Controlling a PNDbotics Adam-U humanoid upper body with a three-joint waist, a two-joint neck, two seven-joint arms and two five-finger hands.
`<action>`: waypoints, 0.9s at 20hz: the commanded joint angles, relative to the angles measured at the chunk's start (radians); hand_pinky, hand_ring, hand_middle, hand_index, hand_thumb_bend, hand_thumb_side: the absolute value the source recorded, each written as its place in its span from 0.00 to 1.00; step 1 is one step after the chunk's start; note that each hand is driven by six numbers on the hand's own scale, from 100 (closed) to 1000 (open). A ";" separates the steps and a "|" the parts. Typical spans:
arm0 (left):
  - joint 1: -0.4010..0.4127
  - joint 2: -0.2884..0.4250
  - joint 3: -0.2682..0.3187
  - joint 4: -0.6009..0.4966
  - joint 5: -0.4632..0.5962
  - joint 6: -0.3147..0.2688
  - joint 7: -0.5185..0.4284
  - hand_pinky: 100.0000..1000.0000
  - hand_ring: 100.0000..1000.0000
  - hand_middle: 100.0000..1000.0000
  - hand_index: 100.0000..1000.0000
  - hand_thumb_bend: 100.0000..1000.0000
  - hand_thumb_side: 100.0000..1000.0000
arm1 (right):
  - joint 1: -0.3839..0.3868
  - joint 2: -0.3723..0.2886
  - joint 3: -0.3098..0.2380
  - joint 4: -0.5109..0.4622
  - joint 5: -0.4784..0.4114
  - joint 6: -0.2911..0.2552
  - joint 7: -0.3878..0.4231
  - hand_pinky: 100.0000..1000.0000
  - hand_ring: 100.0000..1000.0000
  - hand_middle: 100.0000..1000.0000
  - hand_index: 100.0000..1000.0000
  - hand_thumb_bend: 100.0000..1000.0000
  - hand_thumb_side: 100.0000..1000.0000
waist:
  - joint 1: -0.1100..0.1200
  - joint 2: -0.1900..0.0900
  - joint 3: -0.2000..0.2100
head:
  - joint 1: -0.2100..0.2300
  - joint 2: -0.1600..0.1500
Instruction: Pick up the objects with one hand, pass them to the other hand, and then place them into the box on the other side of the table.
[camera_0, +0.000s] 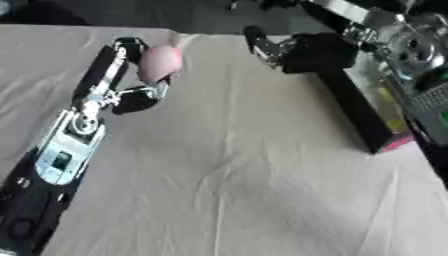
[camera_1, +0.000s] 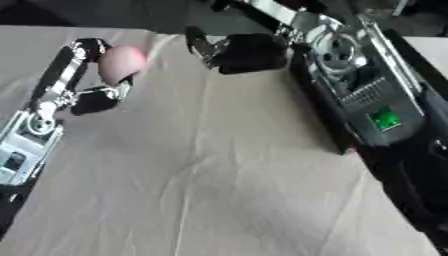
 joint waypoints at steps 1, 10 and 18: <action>-0.021 0.001 -0.003 -0.015 0.004 -0.008 0.002 0.68 0.58 0.51 0.44 0.00 0.05 | -0.022 0.009 0.005 0.015 0.022 -0.021 0.024 0.95 0.87 0.86 0.89 0.00 0.41 | -0.010 -0.040 0.001 | -0.004 0.000; -0.032 -0.021 -0.016 -0.022 0.017 -0.015 -0.007 0.68 0.58 0.51 0.44 0.00 0.05 | -0.037 0.057 0.030 0.075 0.046 -0.046 0.045 0.95 0.87 0.87 0.90 0.00 0.37 | -0.004 -0.038 0.005 | -0.018 0.007; -0.049 -0.045 -0.030 -0.030 0.026 -0.020 -0.024 0.67 0.57 0.51 0.44 0.00 0.06 | -0.045 0.094 0.045 0.120 0.103 -0.067 0.023 0.94 0.86 0.86 0.90 0.00 0.34 | -0.001 -0.035 0.011 | -0.028 0.005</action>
